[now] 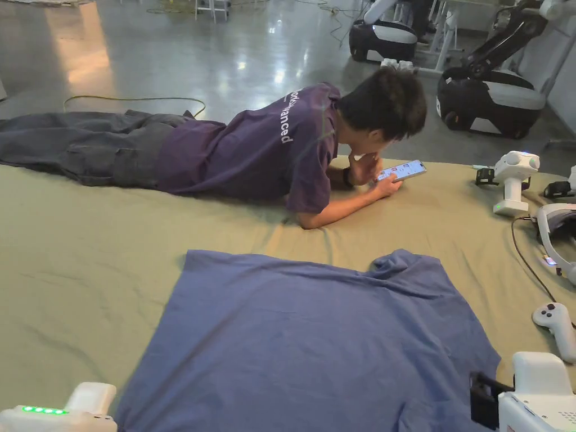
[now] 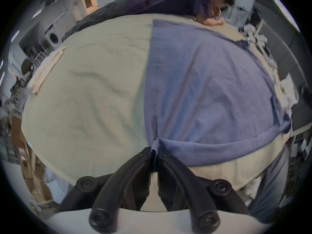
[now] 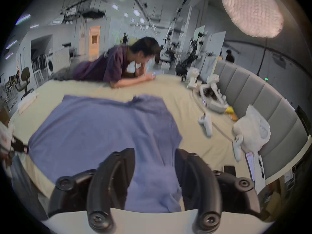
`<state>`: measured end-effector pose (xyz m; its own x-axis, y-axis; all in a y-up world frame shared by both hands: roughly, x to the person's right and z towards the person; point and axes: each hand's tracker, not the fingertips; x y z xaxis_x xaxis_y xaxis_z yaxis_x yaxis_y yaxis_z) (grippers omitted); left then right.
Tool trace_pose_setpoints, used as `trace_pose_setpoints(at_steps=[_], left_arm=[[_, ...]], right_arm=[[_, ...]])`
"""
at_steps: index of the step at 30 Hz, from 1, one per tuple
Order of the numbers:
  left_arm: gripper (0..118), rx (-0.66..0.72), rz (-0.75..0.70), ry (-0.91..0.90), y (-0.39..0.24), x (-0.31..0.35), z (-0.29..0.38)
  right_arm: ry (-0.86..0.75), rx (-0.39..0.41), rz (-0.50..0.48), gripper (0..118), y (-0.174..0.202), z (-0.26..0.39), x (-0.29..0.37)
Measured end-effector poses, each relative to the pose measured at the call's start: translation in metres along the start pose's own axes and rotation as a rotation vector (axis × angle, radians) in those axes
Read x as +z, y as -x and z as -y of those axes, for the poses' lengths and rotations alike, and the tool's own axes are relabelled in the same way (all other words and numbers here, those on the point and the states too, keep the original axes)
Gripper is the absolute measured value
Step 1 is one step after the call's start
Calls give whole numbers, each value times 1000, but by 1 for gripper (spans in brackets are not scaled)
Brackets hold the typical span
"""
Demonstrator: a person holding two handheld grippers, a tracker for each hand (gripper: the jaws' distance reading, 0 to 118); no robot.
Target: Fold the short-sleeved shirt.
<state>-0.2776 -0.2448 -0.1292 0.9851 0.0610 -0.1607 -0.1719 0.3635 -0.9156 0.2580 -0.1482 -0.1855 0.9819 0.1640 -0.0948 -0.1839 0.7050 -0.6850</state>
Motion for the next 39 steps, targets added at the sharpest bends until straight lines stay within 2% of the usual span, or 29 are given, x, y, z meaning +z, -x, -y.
trace_pose_setpoints(at_steps=[2,5,12,13,14,15,16,19,21,22,24,27,32,39], left_arm=[[9,35,48,2,10,3,0],[9,41,48,-10,15,9,3],[9,46,48,-6,13,6,3],[9,43,46,-2,13,3,2],[9,40,42,1,12,2,1],[9,38,41,6,12,2,1],[9,37,41,8,11,2,1],[9,25,37,17,11,-1,1],[9,21,35,16,10,0,1],[9,21,35,17,10,-1,1],[9,23,37,15,11,0,1],[9,26,47,-20,13,10,-2],[9,45,82,-139,13,38,-22],[8,89,126,-217,20,39,-86]], right_arm=[[122,6,2,62,-10,15,-7],[230,11,-9,62,-20,45,-16],[379,-75,-34,60,-34,97,-38],[400,-84,-33,57,-35,102,-45],[419,-97,-42,49,-35,106,-49],[444,-117,-77,35,-34,110,-56],[455,-139,-102,31,-33,113,-59],[420,-94,-54,25,-23,112,-57],[414,-72,-87,9,-20,111,-55],[418,-68,-75,7,-17,110,-54],[416,-37,-66,6,-16,105,-50],[336,-90,-70,6,-24,90,-33],[242,-94,-78,6,-36,44,-14],[170,-87,-74,6,-43,-20,-44]])
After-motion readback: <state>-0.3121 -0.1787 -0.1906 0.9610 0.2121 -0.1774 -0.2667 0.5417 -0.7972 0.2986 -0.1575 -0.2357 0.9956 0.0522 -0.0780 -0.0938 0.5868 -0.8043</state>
